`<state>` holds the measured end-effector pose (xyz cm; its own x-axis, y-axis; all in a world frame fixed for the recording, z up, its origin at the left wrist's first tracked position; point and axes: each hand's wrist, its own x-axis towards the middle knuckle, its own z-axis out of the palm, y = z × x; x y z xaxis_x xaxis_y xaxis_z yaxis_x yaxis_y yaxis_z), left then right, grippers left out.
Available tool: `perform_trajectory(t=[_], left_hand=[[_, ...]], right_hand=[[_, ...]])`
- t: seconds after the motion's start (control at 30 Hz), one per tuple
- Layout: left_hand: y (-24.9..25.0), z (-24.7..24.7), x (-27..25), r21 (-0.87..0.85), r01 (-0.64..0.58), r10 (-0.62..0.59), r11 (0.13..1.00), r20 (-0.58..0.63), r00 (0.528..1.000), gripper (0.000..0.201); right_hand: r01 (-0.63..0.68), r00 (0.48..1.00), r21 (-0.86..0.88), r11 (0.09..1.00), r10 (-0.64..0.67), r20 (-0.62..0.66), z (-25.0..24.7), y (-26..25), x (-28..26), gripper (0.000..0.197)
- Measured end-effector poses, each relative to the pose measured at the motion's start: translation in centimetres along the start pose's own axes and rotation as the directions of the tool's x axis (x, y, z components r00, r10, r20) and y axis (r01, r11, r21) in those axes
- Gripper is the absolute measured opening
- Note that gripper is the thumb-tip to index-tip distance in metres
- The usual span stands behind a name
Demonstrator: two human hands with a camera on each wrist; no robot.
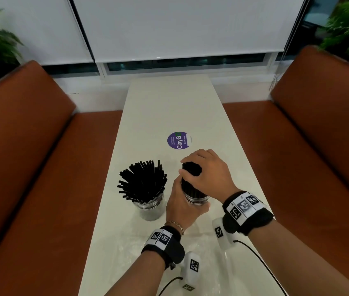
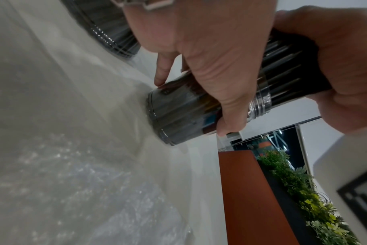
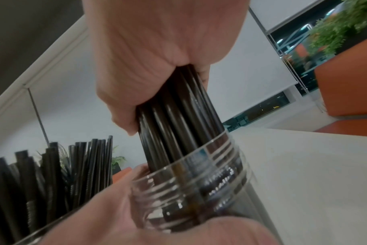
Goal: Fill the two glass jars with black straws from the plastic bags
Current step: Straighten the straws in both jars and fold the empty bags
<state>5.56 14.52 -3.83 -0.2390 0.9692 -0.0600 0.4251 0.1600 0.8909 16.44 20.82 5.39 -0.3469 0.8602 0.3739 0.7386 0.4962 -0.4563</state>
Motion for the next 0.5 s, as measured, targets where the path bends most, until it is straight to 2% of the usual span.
perform_trajectory(t=[0.2,0.5], left_hand=[[0.29,-0.4,-0.04,-0.004,-0.009,0.009,1.0,0.015,1.0,0.103],[0.04,-0.47,-0.34,-0.05,-0.001,0.002,0.999,0.025,1.0,0.103]], right_hand=[[0.022,1.0,0.047,0.999,-0.022,0.003,0.02,0.72,0.12,0.023],[0.024,0.999,0.016,1.0,-0.024,-0.029,0.23,0.36,-0.09,0.03]])
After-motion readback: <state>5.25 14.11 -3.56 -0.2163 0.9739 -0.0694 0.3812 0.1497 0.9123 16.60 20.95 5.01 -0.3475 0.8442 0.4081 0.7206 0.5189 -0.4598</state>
